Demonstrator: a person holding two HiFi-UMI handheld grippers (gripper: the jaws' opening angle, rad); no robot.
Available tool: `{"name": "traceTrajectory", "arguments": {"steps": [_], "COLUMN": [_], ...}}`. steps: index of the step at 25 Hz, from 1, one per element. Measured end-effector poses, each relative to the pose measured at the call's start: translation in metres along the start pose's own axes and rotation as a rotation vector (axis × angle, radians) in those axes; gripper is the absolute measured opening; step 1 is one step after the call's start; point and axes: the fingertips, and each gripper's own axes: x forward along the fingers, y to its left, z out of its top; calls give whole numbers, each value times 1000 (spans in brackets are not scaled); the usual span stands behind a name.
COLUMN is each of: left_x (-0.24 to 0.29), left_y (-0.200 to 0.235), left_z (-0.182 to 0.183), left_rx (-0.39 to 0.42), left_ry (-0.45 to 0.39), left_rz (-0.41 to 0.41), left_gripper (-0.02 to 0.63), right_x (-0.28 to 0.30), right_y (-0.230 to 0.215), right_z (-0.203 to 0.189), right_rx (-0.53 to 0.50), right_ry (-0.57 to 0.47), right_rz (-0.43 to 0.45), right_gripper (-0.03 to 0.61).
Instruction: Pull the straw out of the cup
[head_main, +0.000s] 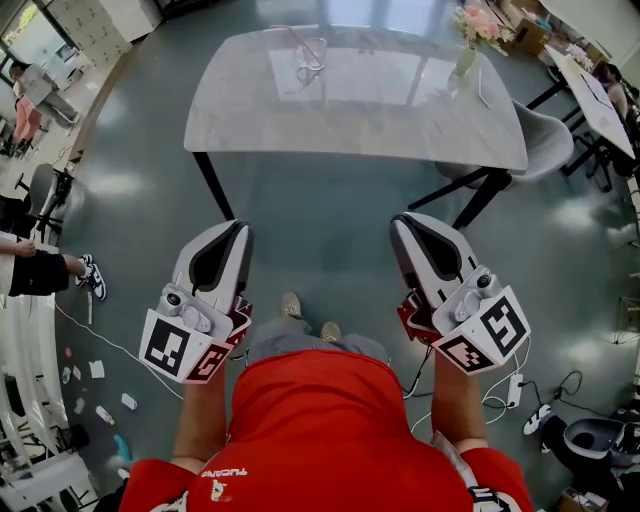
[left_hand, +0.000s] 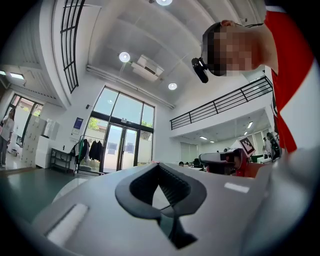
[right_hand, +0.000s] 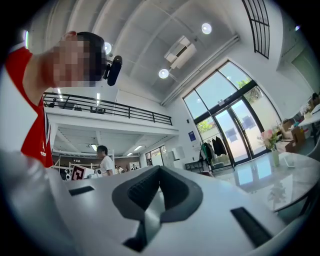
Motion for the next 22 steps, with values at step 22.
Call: {"name": "traceTrajectory", "arguments": {"steps": [22], "left_x": [84], "left_y": [102], "left_z": [-8], "left_rx": [-3], "left_ry": [-38], "left_rz": [-30], "left_gripper": [5], "right_x": [109], "right_y": [-70], "right_z": [-5], "right_rx": [-52], "right_ry": [46], "right_rz": [-25], "right_gripper": [2]}}
